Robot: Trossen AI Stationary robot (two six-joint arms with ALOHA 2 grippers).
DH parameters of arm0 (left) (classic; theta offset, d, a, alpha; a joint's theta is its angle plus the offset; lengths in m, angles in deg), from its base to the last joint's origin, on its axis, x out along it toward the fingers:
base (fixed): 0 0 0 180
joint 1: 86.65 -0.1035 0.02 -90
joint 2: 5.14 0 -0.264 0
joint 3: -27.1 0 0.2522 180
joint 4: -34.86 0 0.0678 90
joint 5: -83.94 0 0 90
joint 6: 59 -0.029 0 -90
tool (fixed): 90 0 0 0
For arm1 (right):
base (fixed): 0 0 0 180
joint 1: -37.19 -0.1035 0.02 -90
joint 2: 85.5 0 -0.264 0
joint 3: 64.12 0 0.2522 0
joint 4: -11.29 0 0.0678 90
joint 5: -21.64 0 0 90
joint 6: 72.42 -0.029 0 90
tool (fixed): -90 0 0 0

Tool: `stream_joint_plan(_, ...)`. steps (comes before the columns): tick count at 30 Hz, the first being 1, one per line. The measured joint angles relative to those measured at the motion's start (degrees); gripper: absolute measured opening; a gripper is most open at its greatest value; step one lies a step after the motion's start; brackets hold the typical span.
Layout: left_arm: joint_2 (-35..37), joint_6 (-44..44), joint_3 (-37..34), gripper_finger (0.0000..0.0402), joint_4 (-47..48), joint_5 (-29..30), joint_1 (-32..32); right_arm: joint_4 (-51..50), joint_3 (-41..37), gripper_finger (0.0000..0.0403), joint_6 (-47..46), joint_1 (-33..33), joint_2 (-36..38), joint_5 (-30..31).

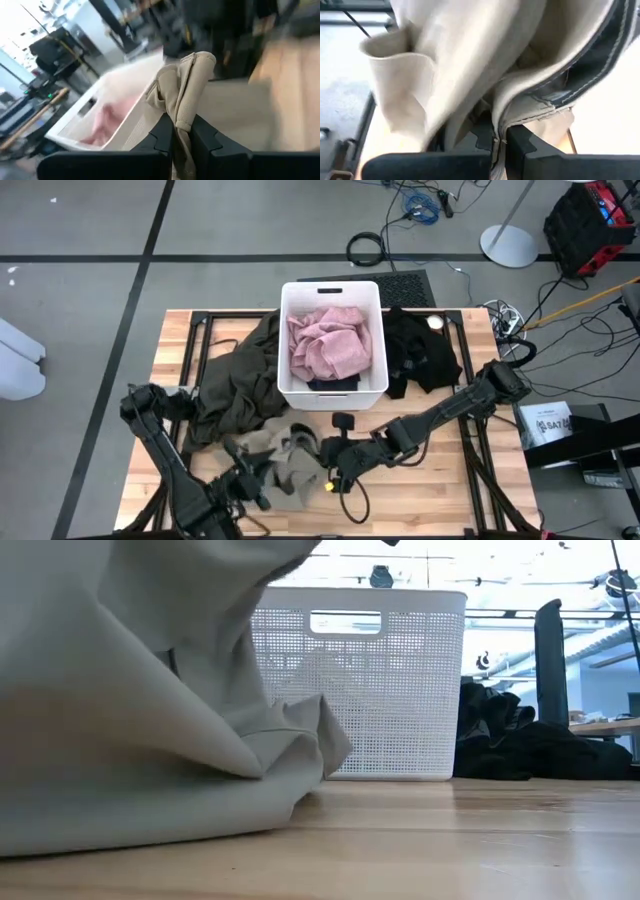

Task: Sort clothes
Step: Put the brown shorts into the white laundry bin

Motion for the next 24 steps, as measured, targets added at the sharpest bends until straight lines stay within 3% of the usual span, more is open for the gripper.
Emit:
stream_joint_plan(11,11.90,17.06,-20.87,0.0032,0.84,-21.39,-0.77,6.34,-0.96,0.0006,-0.06,5.86,-2.85,-0.54)
stream_joint_plan(17,12.31,23.60,-27.85,0.0032,-2.02,-25.74,2.16,12.49,-1.07,0.0006,-0.28,9.00,-10.54,-5.69)
stream_joint_plan(24,12.16,22.87,-32.62,0.0032,-14.08,-31.04,4.03,16.87,-1.09,0.0006,0.70,10.47,-17.97,-2.73)
